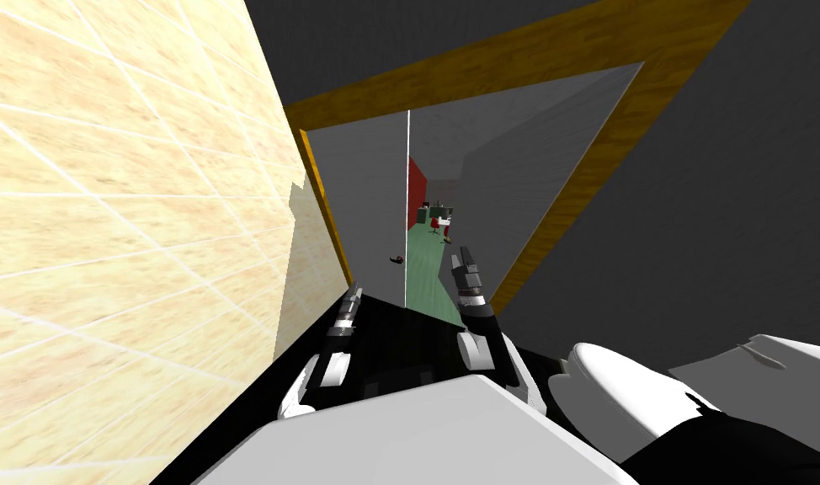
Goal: Push the door open
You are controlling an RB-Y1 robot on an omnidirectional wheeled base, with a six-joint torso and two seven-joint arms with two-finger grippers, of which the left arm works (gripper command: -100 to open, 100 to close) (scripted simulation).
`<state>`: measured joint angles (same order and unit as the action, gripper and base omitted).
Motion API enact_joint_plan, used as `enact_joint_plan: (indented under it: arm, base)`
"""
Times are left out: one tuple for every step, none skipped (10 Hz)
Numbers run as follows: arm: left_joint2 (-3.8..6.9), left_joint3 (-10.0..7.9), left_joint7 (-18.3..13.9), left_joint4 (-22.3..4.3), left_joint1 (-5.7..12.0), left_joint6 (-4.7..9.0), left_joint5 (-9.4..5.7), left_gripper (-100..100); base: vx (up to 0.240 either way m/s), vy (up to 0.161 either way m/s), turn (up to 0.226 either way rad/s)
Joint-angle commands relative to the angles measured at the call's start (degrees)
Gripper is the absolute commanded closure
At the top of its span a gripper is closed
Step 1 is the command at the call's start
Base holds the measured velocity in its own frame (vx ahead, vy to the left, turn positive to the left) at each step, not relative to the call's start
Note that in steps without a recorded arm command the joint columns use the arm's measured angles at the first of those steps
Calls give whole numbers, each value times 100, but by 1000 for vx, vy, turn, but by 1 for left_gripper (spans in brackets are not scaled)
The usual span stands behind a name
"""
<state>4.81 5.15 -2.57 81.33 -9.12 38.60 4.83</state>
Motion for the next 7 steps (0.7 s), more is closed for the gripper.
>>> enact_joint_plan:
  arm:
    - [-12, 57, -34, -286, 127, 35, 17, -100]
    - [-12, 57, -34, -325, 127, 35, 17, -100]
    - [-11, 89, -57, -504, 201, 64, 24, -100]
    - [-10, 121, -81, -683, 275, 93, 31, -100]
    - [-13, 152, -103, -858, 347, 121, 39, -100]
    - [-17, 183, -126, -1033, 419, 149, 46, -100]
    - [-22, 214, -148, -1207, 491, 177, 53, -100]
  base:
    - [91, 9, -27]
    - [57, 13, -7]
    - [57, 1, -12]
    - [73, -6, -30]
    - [82, 0, -28]
    - [104, 10, -21]
    - [116, 2, -23]
